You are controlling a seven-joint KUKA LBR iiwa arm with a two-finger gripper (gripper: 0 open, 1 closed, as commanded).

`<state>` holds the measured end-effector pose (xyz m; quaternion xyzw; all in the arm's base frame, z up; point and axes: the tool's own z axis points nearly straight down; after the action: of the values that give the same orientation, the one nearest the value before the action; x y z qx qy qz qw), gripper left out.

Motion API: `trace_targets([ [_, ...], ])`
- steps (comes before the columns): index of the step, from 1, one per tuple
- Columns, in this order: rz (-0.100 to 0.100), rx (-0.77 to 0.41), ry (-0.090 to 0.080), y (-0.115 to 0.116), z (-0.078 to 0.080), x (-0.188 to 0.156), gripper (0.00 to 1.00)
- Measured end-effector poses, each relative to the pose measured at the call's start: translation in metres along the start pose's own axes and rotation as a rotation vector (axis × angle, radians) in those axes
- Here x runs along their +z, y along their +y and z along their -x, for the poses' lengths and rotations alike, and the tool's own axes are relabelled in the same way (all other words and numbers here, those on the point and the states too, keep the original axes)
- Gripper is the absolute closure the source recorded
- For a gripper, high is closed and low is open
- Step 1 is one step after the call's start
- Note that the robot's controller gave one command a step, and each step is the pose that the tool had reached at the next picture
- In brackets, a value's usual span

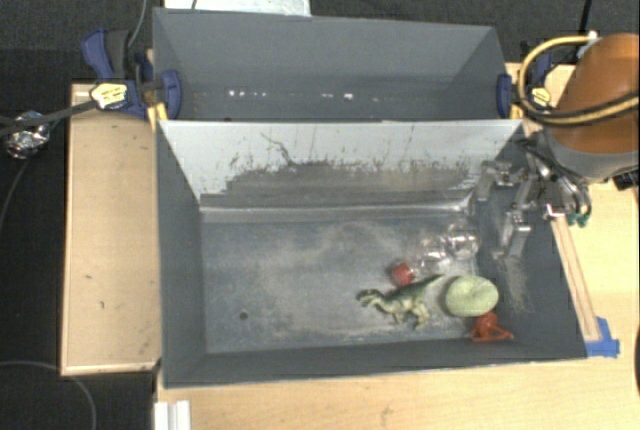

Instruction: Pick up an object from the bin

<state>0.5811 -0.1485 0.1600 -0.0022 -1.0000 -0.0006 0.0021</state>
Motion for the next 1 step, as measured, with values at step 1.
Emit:
trace_targets([
  [1, -0.002, -0.003, -0.008, 0.0004, 0.0018, -0.0049, 0.00],
])
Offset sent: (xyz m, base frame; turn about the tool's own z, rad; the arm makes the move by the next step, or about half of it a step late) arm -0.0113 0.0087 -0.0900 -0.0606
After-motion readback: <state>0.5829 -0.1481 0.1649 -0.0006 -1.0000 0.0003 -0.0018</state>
